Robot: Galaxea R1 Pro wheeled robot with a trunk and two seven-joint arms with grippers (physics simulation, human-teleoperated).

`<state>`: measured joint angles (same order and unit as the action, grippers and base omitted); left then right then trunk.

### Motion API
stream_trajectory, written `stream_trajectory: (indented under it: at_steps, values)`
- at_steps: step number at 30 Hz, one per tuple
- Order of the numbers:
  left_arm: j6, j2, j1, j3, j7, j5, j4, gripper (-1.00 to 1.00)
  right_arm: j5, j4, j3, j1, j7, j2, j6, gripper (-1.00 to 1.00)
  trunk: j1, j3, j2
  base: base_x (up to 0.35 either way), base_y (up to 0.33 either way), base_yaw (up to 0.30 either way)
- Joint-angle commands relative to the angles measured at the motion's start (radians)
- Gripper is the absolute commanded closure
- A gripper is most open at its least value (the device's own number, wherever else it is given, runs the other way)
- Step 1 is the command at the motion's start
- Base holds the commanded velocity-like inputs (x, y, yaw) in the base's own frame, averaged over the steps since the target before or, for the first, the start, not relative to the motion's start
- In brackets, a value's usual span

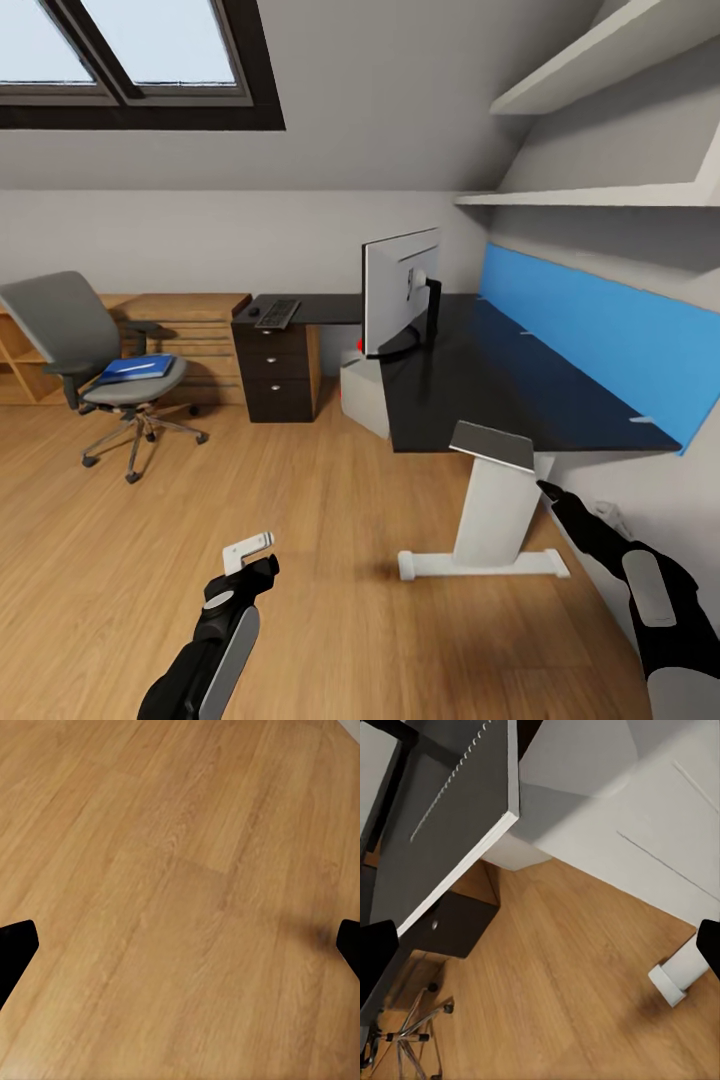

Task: In the bedroom, organize the workspace by keeping the computer under the desk, ensuring the monitor is on the desk, placing the keyboard on the desk next to the monitor, placing the mouse on the desk next to the keyboard, moving the folder from the swivel chair onto the desk next to the mouse, stacking the notebook on top of the folder with the pen on top of the notebook, and positioning the swivel chair next to the desk.

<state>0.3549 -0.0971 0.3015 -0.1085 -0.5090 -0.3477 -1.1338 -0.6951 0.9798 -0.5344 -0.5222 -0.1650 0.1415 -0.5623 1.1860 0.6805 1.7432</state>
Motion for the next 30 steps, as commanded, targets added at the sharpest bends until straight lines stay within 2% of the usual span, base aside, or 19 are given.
stream_trajectory:
  at_steps: [1, 9, 15, 18, 19, 24, 25, 30]
  values:
    - [0.002, 0.000, 0.001, -0.002, -0.008, -0.008, -0.001, -1.00, 0.000, 0.001, -0.003, -0.001, -0.005, 0.000, -0.006, -1.00, 0.004, 0.004, 0.008, 0.000, 0.000, 0.000]
    - [0.002, 0.000, 0.000, -0.002, -0.008, -0.008, 0.000, -1.00, -0.004, 0.002, -0.005, -0.001, -0.011, 0.019, -0.007, -1.00, 0.035, 0.029, 0.064, 0.000, 0.000, 0.000]
    - [0.002, 0.001, 0.001, -0.002, -0.008, -0.008, 0.000, -1.00, -0.009, 0.000, -0.011, -0.001, -0.032, 0.021, -0.007, -1.00, 0.035, 0.029, 0.064, 0.000, 0.000, 0.000]
    - [0.002, 0.001, 0.000, -0.002, -0.008, -0.008, 0.000, -1.00, -0.010, -0.003, -0.021, -0.001, -0.071, 0.022, -0.007, -1.00, 0.035, 0.029, 0.064, 0.000, 0.000, 0.000]
    - [0.002, 0.001, 0.000, -0.002, -0.008, -0.008, 0.000, -1.00, -0.010, -0.010, -0.029, -0.001, -0.110, 0.025, -0.007, -1.00, 0.035, 0.029, 0.064, 0.000, 0.000, 0.000]
    - [0.002, 0.002, 0.000, -0.002, -0.008, -0.008, 0.001, -1.00, -0.011, -0.059, -0.042, -0.001, -0.207, 0.041, -0.006, -1.00, 0.035, 0.029, 0.064, 0.000, 0.000, 0.000]
    - [0.002, 0.003, 0.000, -0.002, -0.008, -0.008, 0.003, -1.00, -0.013, -0.112, -0.047, -0.001, -0.280, 0.060, -0.006, -1.00, 0.035, 0.029, 0.064, 0.000, 0.000, 0.000]
    - [0.002, 0.003, 0.000, -0.002, -0.008, -0.008, 0.004, -1.00, -0.013, -0.126, -0.049, -0.001, -0.302, 0.066, -0.005, -1.00, 0.035, 0.029, 0.064, 0.000, 0.000, 0.000]
